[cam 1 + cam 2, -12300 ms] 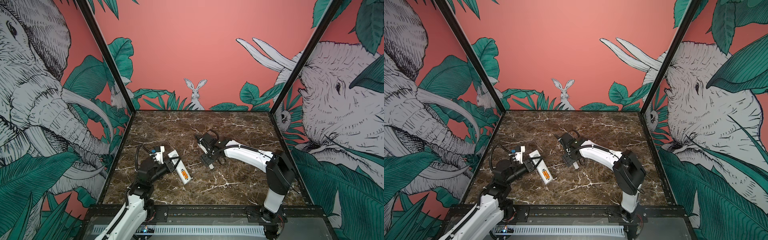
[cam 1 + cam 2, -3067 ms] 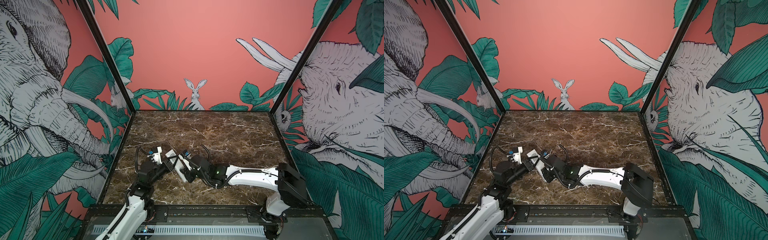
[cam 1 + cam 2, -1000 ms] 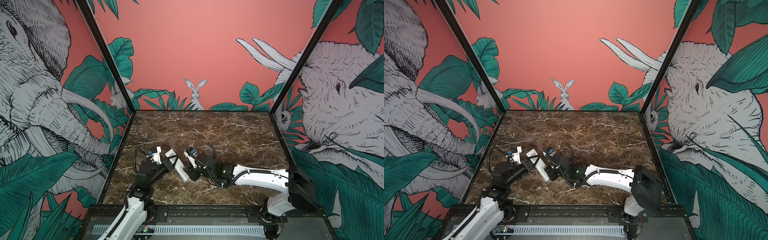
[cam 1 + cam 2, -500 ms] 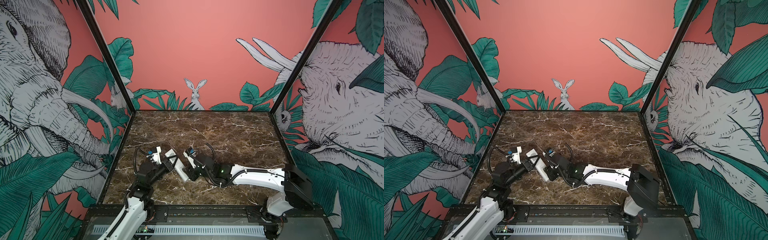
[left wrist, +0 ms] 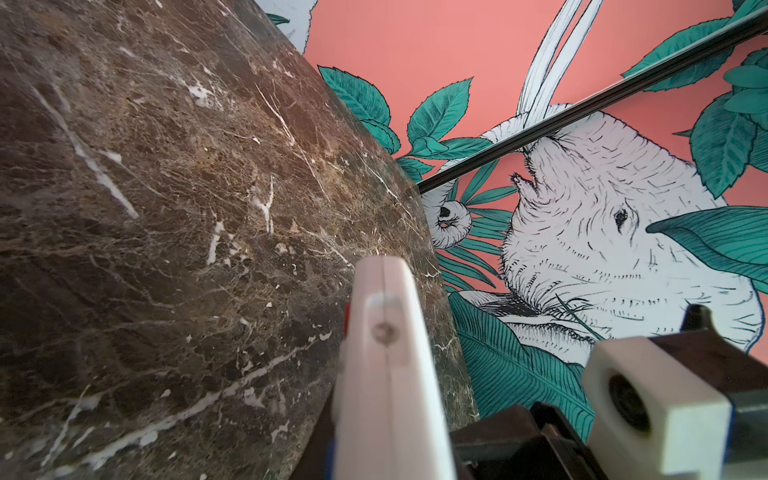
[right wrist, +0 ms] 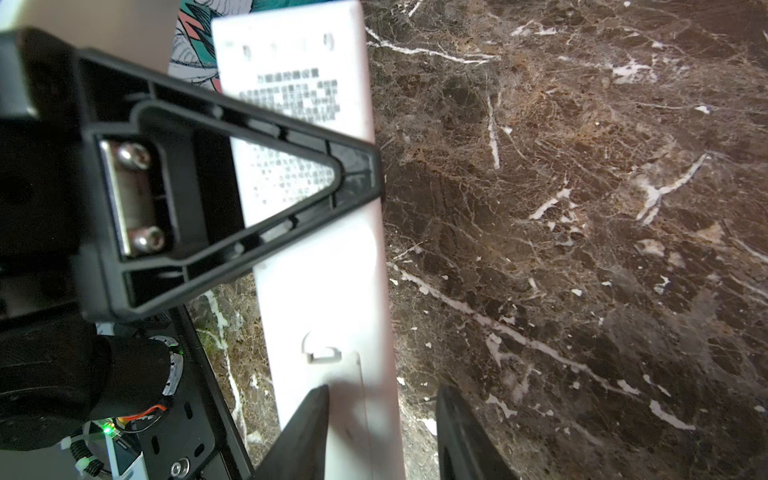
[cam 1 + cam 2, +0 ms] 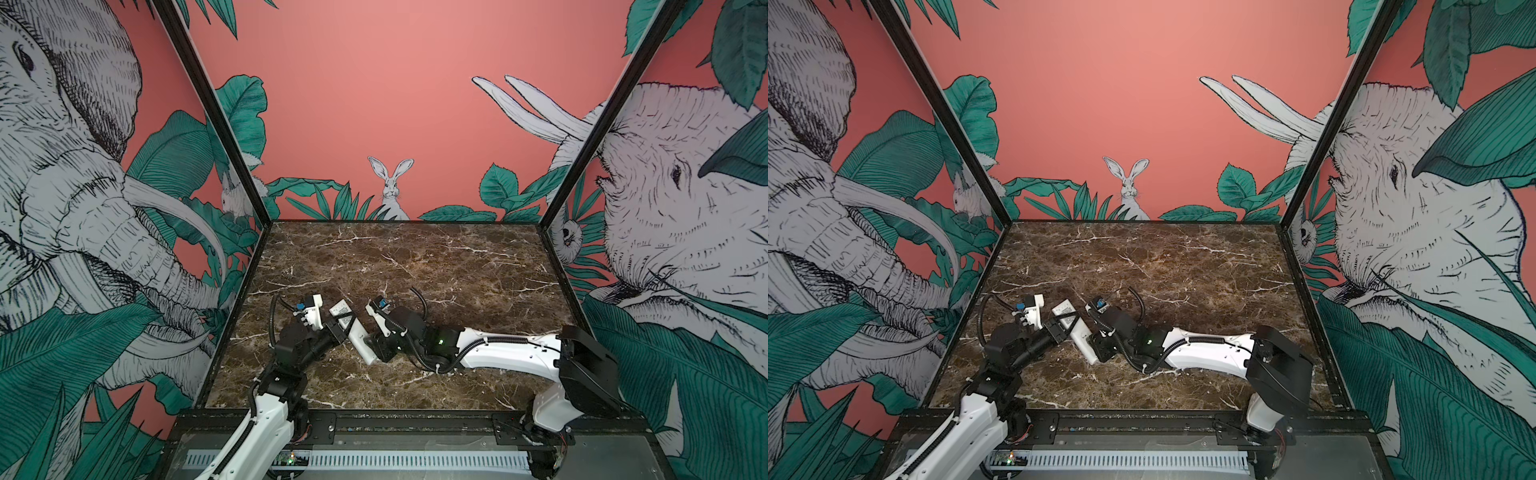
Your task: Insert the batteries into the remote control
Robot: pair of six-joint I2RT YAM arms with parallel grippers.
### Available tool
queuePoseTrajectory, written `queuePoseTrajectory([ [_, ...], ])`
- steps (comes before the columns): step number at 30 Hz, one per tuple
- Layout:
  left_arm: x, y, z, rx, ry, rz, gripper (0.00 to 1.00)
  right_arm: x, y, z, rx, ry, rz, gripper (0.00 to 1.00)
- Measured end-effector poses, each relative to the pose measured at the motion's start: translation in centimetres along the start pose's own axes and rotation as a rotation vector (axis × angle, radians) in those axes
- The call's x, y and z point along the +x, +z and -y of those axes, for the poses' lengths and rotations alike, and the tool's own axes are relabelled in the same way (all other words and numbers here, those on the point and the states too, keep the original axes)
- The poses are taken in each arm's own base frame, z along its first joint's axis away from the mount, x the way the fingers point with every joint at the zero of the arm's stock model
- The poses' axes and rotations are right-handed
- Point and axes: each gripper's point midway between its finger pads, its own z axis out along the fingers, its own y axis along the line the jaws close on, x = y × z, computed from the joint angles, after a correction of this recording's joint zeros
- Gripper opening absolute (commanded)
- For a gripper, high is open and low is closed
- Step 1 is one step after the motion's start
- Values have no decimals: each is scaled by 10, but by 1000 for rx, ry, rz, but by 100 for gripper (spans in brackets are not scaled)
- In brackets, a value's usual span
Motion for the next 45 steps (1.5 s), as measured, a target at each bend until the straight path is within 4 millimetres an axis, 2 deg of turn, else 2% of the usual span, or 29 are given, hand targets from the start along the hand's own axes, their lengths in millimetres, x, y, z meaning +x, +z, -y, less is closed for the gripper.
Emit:
queuePoseTrajectory([
  [6,0,0,-1,-5,0,0,0,0,1,0,-3,1,0,44],
  [10,0,0,-1,-5,0,0,0,0,1,0,-2,-1,-2,48],
  [13,1,0,-1,-5,-1,-2,0,0,-1,1,0,-8,-3,53],
  [17,0,0,2,8,1,-1,0,-8,-13,-5,-28,-19,24,67],
  [23,0,0,3,13,-1,-1,0,-14,-20,-14,-77,-28,42,73],
  [35,-1,-1,3,13,-2,1,0,8,2,-9,-52,-29,-52,74],
  [45,0,-1,3,10,-5,-1,0,17,9,-11,-59,-30,-86,68],
])
